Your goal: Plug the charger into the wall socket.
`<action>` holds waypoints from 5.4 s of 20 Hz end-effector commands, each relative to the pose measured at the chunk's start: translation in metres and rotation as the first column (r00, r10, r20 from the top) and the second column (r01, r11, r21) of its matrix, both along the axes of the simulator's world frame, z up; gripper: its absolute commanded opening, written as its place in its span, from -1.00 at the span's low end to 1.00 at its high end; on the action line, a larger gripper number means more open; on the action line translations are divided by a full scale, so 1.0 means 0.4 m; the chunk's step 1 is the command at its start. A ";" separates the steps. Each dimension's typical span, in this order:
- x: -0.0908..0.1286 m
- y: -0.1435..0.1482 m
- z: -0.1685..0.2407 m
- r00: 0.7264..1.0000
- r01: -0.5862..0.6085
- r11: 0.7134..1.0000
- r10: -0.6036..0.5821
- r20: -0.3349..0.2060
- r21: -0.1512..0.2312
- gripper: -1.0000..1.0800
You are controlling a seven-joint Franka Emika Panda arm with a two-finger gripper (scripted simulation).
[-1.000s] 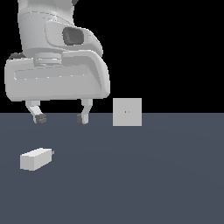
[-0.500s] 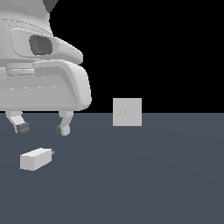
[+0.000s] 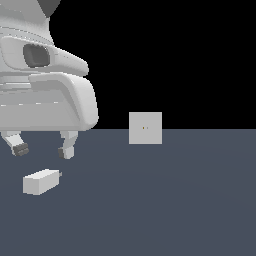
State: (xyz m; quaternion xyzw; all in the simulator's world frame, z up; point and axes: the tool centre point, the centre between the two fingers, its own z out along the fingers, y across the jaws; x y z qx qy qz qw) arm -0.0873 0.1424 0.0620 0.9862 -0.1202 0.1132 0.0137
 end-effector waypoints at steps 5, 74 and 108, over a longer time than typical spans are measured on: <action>-0.001 -0.001 -0.031 1.000 0.001 1.000 -0.001 0.000 0.000 0.92; 0.253 -0.479 0.089 0.968 -0.252 0.968 0.252 0.002 0.000 -1.00; 0.385 -0.490 0.095 0.965 -0.261 0.965 0.261 0.001 -0.001 -1.00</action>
